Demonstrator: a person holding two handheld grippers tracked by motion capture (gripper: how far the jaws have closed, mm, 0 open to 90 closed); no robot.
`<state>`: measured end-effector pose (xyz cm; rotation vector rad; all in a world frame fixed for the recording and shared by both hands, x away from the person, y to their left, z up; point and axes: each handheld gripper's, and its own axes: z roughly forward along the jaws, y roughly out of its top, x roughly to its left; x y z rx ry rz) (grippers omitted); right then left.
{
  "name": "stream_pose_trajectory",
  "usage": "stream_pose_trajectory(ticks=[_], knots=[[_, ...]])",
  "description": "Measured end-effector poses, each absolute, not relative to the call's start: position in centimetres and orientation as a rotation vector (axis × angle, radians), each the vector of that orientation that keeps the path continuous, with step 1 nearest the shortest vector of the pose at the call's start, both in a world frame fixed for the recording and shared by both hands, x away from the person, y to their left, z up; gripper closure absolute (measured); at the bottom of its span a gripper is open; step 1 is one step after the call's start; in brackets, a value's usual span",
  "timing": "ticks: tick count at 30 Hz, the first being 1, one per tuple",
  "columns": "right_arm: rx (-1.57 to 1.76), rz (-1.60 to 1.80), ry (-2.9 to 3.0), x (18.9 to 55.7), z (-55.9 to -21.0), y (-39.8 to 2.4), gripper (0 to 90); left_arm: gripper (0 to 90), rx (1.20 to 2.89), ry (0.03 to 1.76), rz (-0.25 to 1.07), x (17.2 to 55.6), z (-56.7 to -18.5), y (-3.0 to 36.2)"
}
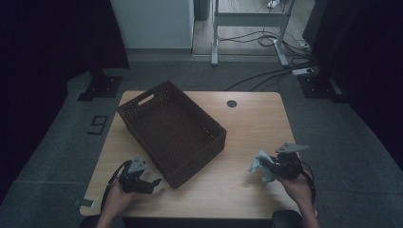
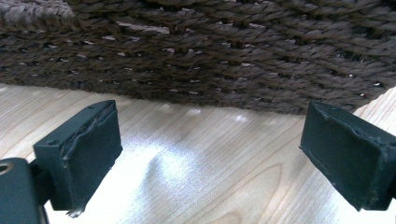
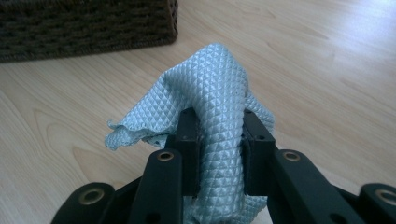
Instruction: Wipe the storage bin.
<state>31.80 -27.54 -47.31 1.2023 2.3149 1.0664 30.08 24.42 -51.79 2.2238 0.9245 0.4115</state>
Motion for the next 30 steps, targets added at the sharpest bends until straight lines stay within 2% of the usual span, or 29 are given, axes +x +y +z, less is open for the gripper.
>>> stream_pose_trajectory(ticks=[30], knots=[[1.035, 1.129, 2.371, 37.5, -45.2, -20.0, 70.7, 5.1, 2.194, 0.913, 0.406, 30.4, -51.7, 23.8]])
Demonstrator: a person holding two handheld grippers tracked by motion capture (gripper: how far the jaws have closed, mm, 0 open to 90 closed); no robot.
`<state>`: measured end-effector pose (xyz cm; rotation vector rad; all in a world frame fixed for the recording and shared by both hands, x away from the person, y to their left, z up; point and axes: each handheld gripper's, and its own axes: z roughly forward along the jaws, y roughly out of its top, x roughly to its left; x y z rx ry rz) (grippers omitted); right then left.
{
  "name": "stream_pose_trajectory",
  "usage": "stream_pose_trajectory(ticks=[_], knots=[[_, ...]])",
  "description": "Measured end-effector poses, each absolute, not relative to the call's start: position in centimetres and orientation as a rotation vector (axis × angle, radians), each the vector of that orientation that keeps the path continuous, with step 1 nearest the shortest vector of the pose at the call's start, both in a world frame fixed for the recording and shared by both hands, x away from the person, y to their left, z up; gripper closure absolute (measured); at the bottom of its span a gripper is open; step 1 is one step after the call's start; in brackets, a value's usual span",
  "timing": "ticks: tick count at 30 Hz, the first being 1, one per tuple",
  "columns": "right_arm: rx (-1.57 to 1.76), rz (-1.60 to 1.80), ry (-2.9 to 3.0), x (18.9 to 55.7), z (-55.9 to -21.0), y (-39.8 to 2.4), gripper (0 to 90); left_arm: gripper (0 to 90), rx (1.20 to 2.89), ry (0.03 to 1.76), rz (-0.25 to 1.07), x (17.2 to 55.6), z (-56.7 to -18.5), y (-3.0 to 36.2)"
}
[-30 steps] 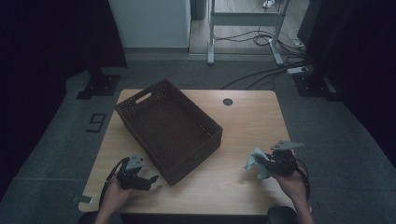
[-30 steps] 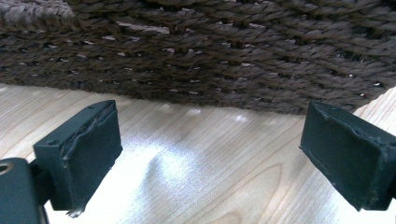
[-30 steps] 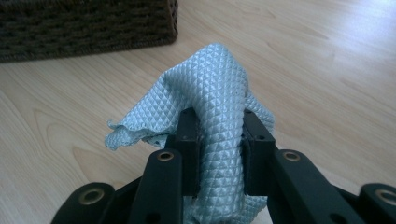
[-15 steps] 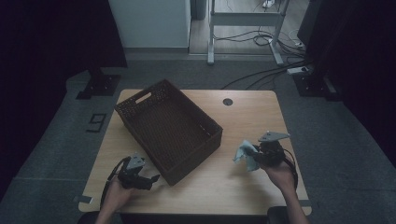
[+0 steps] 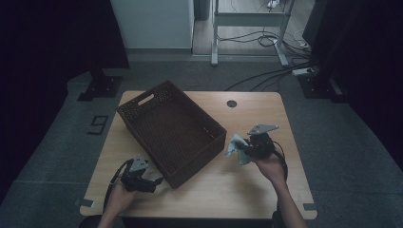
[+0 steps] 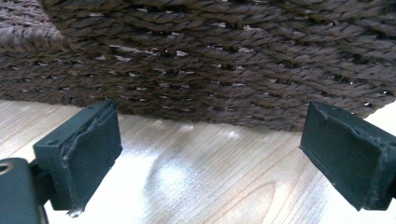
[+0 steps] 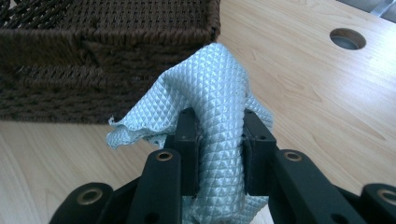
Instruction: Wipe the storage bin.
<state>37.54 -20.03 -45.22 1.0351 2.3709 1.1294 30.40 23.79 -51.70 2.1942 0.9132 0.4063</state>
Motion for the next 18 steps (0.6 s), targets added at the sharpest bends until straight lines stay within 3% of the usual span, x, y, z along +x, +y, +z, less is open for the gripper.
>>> stream_pose_trajectory(ticks=[18], knots=[[0.986, 1.091, 2.380, 39.6, -46.3, -16.9, 70.6, 4.6, 2.202, 0.884, 0.410, 30.4, -51.7, 23.2]])
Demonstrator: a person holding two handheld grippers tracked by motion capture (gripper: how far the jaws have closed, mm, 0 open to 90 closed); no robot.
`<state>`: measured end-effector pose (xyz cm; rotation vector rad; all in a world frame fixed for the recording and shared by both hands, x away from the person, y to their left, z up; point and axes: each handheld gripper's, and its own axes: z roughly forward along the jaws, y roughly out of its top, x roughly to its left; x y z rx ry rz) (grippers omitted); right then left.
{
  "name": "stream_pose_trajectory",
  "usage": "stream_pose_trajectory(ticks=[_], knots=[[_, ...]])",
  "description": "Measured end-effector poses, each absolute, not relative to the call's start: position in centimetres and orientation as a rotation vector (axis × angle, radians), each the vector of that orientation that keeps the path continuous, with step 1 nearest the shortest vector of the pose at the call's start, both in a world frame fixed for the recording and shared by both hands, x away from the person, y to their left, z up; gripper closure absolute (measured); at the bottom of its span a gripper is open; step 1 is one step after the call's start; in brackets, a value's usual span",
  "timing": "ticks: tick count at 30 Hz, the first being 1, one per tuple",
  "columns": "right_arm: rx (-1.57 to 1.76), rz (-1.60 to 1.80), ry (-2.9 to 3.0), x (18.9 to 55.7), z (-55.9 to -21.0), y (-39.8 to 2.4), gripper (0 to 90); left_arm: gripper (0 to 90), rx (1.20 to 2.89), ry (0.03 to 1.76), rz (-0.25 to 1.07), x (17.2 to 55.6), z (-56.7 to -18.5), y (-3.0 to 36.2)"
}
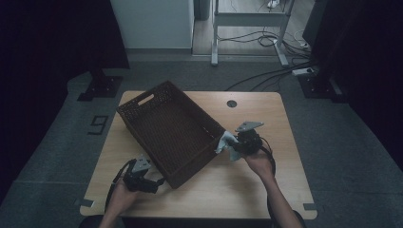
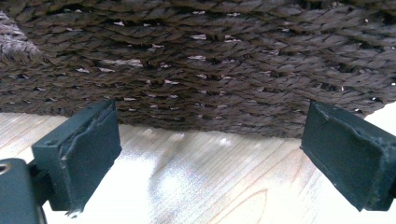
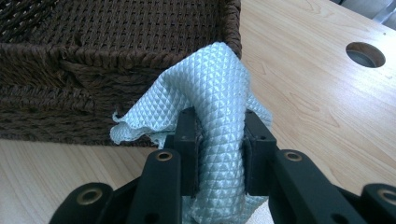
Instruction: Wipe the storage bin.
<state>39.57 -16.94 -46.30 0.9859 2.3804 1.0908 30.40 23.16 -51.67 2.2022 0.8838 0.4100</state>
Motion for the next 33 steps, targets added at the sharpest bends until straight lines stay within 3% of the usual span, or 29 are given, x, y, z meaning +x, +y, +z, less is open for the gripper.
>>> stream_pose_trajectory(ticks=[33], knots=[[0.762, 1.090, 2.496, 36.1, -46.5, -12.8, 70.6, 4.5, 2.216, 0.842, 0.381, 30.3, -52.2, 22.4]])
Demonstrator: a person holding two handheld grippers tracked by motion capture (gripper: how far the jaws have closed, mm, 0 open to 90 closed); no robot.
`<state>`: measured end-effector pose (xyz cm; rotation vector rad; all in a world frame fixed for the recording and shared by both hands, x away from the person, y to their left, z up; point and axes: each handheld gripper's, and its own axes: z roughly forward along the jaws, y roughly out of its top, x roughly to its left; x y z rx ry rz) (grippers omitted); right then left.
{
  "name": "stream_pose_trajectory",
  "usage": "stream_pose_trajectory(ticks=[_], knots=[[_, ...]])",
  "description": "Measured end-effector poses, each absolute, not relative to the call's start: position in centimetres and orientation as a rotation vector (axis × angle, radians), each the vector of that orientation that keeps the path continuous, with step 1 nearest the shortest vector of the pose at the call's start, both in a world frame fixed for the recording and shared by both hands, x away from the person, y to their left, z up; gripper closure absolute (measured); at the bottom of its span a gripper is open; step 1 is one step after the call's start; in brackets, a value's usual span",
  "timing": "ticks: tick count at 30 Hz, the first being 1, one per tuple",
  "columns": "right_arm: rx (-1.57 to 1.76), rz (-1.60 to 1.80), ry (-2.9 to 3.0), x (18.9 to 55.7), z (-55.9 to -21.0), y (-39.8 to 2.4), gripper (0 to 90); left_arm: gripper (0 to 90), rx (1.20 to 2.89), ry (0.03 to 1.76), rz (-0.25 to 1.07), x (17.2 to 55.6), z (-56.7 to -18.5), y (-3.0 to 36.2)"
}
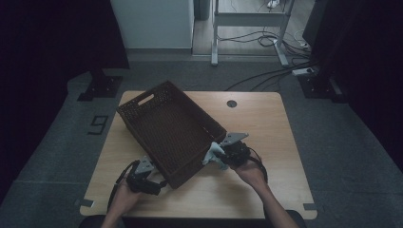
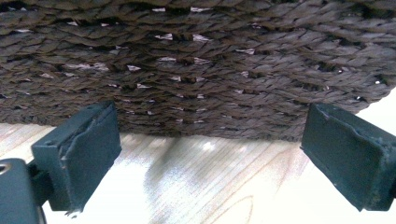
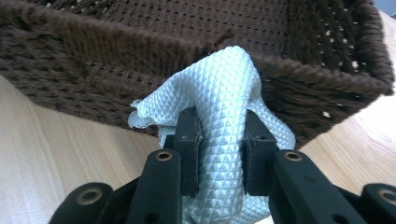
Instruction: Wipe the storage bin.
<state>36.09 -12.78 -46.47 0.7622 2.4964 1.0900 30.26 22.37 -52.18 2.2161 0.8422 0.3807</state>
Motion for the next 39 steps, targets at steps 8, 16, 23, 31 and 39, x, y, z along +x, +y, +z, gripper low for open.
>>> stream_pose_trajectory(ticks=[8, 16, 23, 31, 39], knots=[[0.724, 1.104, 2.519, 35.3, -46.4, -11.9, 70.6, 4.5, 2.222, 0.835, 0.383, 30.2, -52.2, 22.3], [0.699, 1.119, 2.542, 34.7, -46.5, -11.2, 70.7, 4.4, 2.224, 0.827, 0.386, 30.2, -52.2, 22.1], [0.630, 1.122, 2.577, 33.6, -46.3, -9.7, 70.8, 4.4, 2.225, 0.823, 0.388, 30.1, -52.2, 21.9], [0.595, 1.136, 2.596, 33.0, -46.3, -8.8, 70.9, 4.3, 2.225, 0.820, 0.391, 30.1, -52.2, 21.8], [0.554, 1.142, 2.618, 32.5, -46.3, -8.0, 71.0, 4.3, 2.224, 0.820, 0.393, 30.1, -52.2, 21.8]])
